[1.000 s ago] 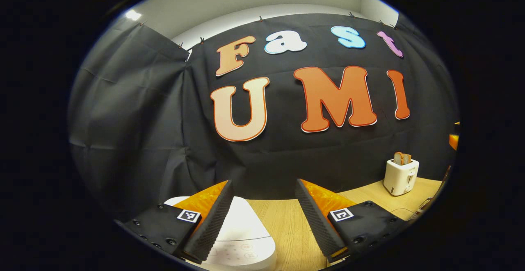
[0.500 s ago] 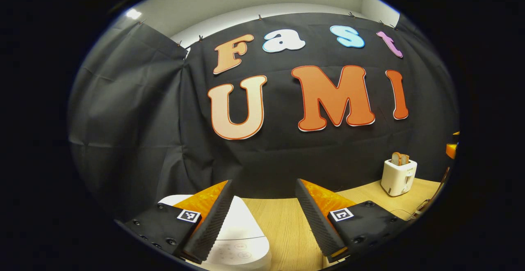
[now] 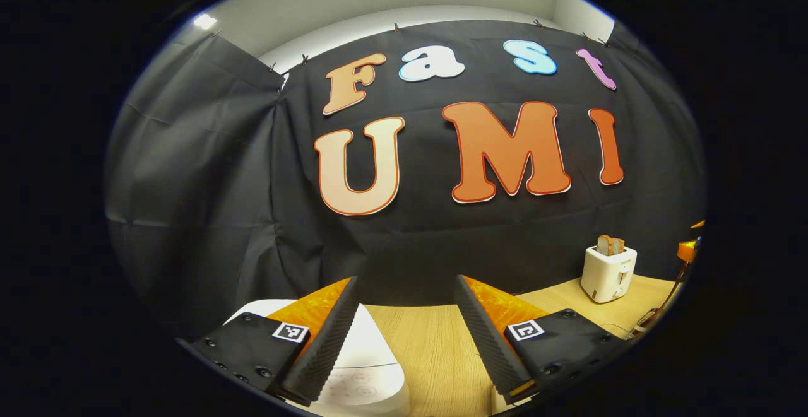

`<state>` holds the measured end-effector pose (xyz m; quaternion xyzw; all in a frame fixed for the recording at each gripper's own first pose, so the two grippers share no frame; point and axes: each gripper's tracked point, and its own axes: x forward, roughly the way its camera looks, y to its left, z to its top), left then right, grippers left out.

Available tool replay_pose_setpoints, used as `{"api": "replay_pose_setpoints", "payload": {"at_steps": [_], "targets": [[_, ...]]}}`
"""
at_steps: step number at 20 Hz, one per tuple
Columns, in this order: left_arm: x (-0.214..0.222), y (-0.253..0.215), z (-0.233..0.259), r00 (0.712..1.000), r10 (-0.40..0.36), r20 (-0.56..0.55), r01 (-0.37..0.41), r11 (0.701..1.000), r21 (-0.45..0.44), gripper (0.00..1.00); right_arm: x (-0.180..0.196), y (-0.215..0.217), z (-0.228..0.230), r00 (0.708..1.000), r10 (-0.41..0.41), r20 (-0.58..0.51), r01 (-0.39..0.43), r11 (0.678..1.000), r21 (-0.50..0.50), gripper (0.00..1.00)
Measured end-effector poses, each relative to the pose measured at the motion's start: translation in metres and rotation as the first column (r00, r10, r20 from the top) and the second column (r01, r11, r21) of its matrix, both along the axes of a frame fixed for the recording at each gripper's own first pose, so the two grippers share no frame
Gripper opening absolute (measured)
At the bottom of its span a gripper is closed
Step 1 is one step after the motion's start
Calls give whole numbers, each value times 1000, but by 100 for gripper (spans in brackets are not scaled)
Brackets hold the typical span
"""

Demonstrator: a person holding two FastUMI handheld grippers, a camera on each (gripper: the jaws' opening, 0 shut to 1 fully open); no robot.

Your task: Close the left gripper, press the button to open the rice cooker; take a wooden spoon from the chopstick holder with the right hand, scoop a spoonful of rice and pour it into the rice cooker, then put the wooden spoon back into the chopstick holder.

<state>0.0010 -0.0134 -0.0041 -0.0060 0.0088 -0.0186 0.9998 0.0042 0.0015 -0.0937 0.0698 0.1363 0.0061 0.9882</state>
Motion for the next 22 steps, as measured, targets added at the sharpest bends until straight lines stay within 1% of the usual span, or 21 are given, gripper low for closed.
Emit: {"api": "replay_pose_setpoints", "payload": {"at_steps": [3,4,6,7,8,9,10,11,12,13,14,15,16,17,19,20,21,22], "targets": [[-1,-1,1,1000,-2,5,2,1000,0,98,-4,3,-8,1000,9,-21,-9,1000,11,93],[-2,-2,1,1000,-3,5,3,1000,1,94,-5,6,-10,999,15,-29,-15,1000,15,93],[-3,-3,0,1000,-9,14,9,1000,-2,94,-8,7,-19,998,26,-48,-26,1000,6,93],[-3,-4,1,1000,-13,22,13,1000,-4,98,-10,7,-24,998,26,-61,-26,1000,-1,93],[-4,-3,2,1000,-12,25,12,1000,-3,98,-12,8,-27,997,28,-73,-28,1000,-3,93],[-3,-3,1,1000,-10,30,10,1000,-2,94,-13,9,-29,996,28,-81,-28,1000,4,93],[-3,-4,2,999,-11,32,11,1000,-2,98,-14,13,-30,995,41,-86,-39,999,20,93],[-4,-4,1,999,-13,33,13,1000,-3,94,-16,16,-31,995,49,-91,-45,998,43,91],[-4,-4,2,999,-15,33,15,1000,-2,94,-18,18,-33,993,56,-100,-50,997,59,89],[-5,-4,1,999,-14,34,14,1000,-1,98,-19,20,-36,992,61,-109,-54,996,72,86],[-5,-4,1,999,-14,34,14,1000,-2,94,-21,23,-36,991,69,-113,-59,994,91,85],[-6,-4,1,999,-14,35,14,1000,-4,94,-23,26,-38,990,79,-119,-67,993,102,83],[-6,-4,1,999,-13,35,13,1000,-4,98,-25,28,-40,989,84,-122,-71,992,106,81],[-7,-4,0,999,-12,36,12,1000,-5,98,-25,28,-41,989,87,-123,-74,992,105,78],[-9,-2,-1,999,-8,35,8,1000,-6,98,-27,30,-43,988,91,-126,-78,991,106,78],[-12,0,-3,999,-6,32,7,1000,-9,94,-27,31,-45,987,93,-131,-79,991,105,78],[-18,4,-7,1000,-2,28,3,1000,-12,98,-26,32,-46,987,94,-133,-81,991,102,78],[-22,8,-9,1000,4,25,-4,1000,-13,94,-28,32,-46,986,95,-135,-82,992,98,78]]}}
